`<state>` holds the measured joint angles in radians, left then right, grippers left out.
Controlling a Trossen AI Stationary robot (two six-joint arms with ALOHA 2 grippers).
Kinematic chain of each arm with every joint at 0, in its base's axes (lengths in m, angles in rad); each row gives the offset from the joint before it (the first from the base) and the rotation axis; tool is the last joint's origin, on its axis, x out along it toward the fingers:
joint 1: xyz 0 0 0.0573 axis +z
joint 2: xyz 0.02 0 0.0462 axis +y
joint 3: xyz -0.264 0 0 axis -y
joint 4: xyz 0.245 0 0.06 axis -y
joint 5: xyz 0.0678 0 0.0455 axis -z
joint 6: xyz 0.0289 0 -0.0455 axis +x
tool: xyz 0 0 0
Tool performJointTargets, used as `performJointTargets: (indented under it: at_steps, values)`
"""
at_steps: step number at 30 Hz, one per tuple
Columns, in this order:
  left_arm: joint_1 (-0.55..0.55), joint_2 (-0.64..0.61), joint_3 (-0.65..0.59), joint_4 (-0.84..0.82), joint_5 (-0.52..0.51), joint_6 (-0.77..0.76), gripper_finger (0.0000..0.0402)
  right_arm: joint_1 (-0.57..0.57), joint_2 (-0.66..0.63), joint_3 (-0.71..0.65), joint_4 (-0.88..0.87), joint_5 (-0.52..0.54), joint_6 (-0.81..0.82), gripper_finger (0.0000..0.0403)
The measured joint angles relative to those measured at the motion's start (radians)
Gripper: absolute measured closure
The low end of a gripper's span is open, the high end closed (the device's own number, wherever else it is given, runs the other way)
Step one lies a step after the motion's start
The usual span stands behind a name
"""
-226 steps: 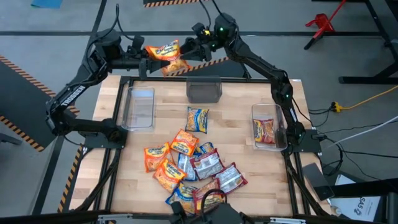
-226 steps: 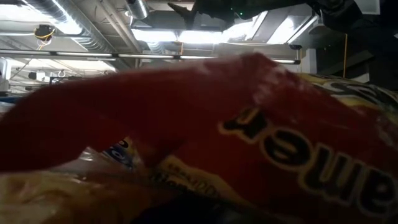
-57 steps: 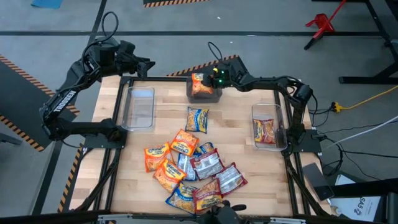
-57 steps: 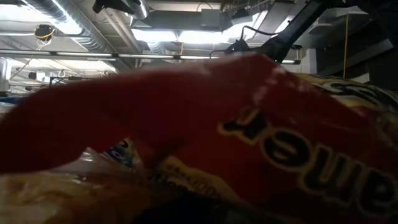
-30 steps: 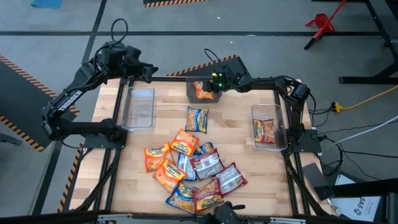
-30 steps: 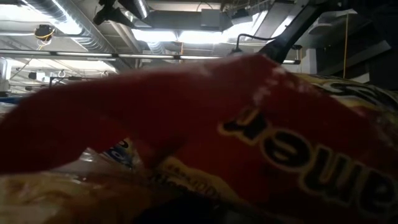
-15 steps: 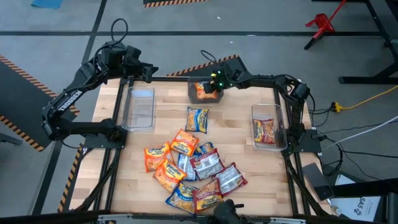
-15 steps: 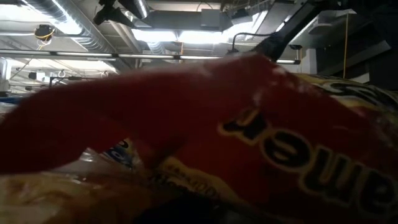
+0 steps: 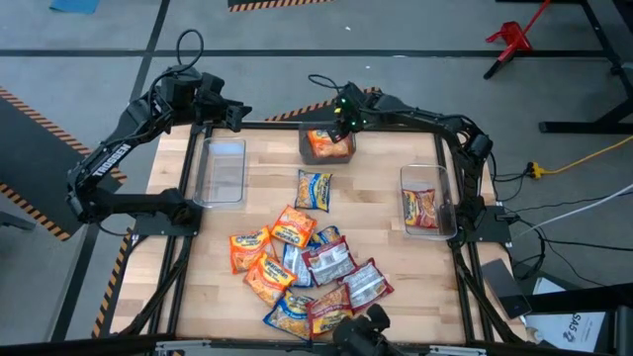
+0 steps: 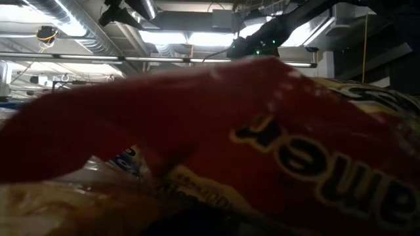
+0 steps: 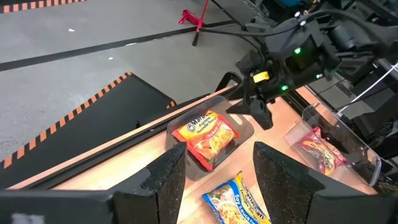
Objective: Sort Maruchan noodles
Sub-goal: Put the orange noodle pack into the black bin
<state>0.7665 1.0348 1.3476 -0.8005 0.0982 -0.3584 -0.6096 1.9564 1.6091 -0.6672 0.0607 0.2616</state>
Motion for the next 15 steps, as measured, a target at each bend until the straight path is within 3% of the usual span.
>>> performJointTargets:
  at_steps: [6,15]
  values:
    - [0.0,0.0,0.0,0.0,0.0,0.002,0.0223,0.063,0.006,0.006,-0.049,0.131,-0.133,0.0236]
    - [0.0,0.0,0.0,0.0,0.0,0.002,0.0223,0.079,0.085,-0.022,-0.041,0.154,-0.137,0.0266]
